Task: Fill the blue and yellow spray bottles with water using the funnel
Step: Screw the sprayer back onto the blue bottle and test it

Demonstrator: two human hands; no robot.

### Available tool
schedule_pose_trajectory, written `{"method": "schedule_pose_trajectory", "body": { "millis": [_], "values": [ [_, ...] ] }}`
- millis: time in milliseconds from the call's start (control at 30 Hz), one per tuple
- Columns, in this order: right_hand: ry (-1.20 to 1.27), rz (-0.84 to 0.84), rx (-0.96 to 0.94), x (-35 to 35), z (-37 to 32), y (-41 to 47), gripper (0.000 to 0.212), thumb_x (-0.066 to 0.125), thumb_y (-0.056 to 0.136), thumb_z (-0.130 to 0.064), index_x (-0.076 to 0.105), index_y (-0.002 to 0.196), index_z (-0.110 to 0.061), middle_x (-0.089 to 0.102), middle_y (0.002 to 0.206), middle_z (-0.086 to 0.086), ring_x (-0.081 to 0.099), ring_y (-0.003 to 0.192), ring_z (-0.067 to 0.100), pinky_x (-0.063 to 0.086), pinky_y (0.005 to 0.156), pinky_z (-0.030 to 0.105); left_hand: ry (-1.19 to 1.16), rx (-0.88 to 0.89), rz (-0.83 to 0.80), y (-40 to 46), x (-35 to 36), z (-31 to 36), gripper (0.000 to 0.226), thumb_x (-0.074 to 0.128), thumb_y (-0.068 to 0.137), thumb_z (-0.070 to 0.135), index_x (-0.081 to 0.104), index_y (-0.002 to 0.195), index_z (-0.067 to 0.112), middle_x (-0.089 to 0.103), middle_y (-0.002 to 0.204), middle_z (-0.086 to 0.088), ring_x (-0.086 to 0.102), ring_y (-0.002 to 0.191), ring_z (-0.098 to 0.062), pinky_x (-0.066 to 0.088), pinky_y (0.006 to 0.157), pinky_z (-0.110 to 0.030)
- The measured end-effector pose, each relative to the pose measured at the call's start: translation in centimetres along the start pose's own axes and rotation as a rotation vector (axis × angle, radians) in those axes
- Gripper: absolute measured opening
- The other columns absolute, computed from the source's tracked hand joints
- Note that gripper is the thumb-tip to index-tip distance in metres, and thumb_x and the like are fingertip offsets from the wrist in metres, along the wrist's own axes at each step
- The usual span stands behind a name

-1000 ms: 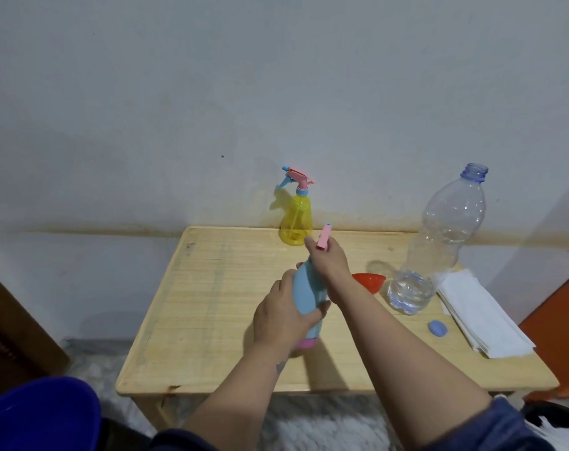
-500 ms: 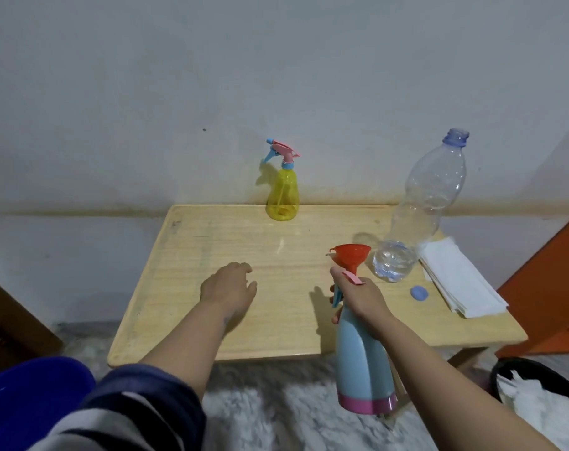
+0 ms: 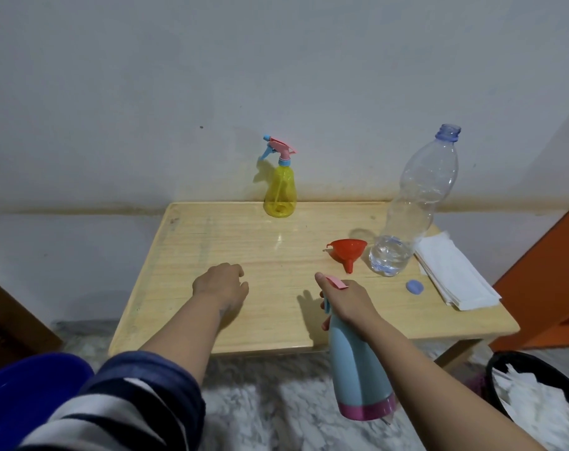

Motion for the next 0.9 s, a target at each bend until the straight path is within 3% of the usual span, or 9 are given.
{"method": "schedule_pose_trajectory", "body": {
  "millis": [300,467,767,900],
  "values": [
    [-0.046,-0.042,0.024,3.0,-0.1,-0.9,0.061,0.052,0.083,-0.056,0.065,0.088,0.003,0.068,0.073,0.015,0.07,0.052,0.032,0.059,0.074,0.047,-0.018,-0.026,0.018,-0.8,-0.3,-1.1,0.042,0.044,0.094,0.036,0.049,0.135,0.027,0.05,0.139,0.004,0.047,0.126,-0.02,0.045,0.094,-0.037],
    [-0.069,-0.024,-0.081,3.2,-2.6,0.0,0.064,0.044,0.083,-0.064,0.067,0.089,-0.004,0.069,0.086,0.007,0.071,0.065,0.031,0.056,0.082,0.048,-0.029,-0.028,0.039,-0.9,-0.9,-1.5,0.041,0.044,0.094,0.036,0.05,0.134,0.027,0.052,0.137,0.004,0.049,0.125,-0.02,0.047,0.094,-0.036],
    [-0.014,-0.119,-0.036,5.7,-3.6,0.4,0.059,0.056,0.081,-0.056,0.063,0.089,0.002,0.065,0.068,0.012,0.068,0.049,0.031,0.059,0.069,0.045,-0.035,-0.055,0.047,-1.1,-1.1,-2.3,0.04,0.044,0.095,0.035,0.05,0.134,0.028,0.05,0.138,0.005,0.048,0.125,-0.02,0.046,0.094,-0.035],
    [0.017,-0.087,-0.053,5.5,-4.1,0.8,0.056,0.053,0.084,-0.058,0.064,0.085,-0.003,0.07,0.08,0.011,0.071,0.057,0.033,0.06,0.075,0.046,-0.043,-0.051,0.049,-1.0,-1.3,-2.5,0.04,0.044,0.095,0.036,0.05,0.134,0.028,0.049,0.138,0.005,0.048,0.125,-0.02,0.046,0.094,-0.036]
  ]
}}
Point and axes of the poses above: each hand's wrist, its own y-axis towards the middle knuckle, its own x-axis out of the palm, z = x × y, the point moved 5 cm from there along y, towards the middle knuckle
